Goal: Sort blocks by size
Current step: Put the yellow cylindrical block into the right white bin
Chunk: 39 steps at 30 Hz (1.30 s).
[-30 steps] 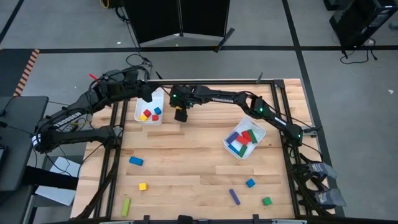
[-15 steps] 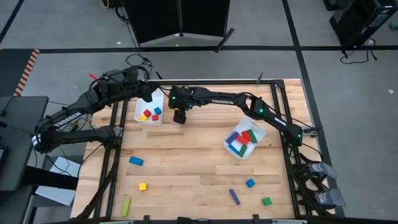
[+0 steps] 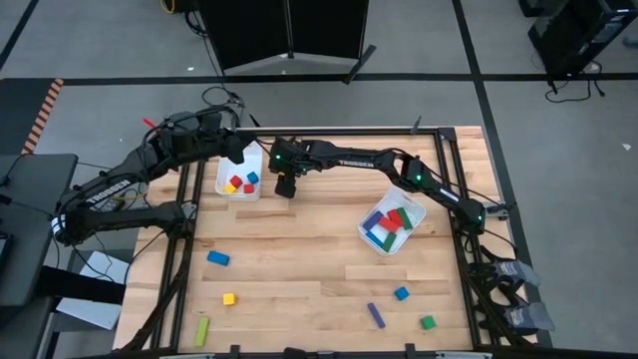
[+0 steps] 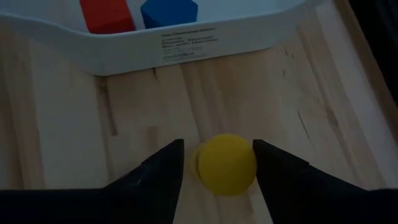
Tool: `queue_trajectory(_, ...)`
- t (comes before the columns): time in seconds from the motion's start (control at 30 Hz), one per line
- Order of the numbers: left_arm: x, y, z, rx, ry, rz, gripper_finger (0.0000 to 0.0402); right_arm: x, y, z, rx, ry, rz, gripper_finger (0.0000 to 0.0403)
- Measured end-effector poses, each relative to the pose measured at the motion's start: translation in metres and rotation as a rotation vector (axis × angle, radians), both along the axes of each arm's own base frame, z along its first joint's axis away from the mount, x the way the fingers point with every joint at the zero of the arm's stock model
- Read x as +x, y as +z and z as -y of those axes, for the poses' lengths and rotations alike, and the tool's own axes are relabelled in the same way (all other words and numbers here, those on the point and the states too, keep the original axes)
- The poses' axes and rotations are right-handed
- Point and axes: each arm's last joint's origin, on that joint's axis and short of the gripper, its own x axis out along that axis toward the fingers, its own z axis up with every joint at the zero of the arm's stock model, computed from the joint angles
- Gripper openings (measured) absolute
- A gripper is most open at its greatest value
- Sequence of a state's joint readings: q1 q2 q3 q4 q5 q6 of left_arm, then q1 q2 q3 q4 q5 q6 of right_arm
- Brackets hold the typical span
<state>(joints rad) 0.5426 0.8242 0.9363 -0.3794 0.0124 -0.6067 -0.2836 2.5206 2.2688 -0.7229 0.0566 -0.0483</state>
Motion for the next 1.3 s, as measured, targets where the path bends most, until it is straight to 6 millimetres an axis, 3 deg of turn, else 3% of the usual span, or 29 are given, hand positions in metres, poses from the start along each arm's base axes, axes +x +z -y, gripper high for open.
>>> queue_trajectory(0.3,0.000,0.000,0.000,0.000,0.000,-0.001,0.0068,-0.001,0.000,0.000,0.006,-0.004,-0.006,0.0140)
queue_trajectory(0.73,0.000,0.000,0.000,0.000,0.000,0.000,0.0068,-0.002,0.005,-0.001,0.046,-0.006,-0.009,0.0139)
queue_trajectory(0.9,0.000,0.000,0.000,0.000,-0.001,0.000,0.0068,0.002,0.032,0.002,0.032,0.007,0.081,0.0139)
queue_trajectory(1.3,0.000,0.000,0.001,0.006,-0.029,-0.003,0.0068,-0.040,0.114,-0.003,0.099,0.022,0.102,0.0139)
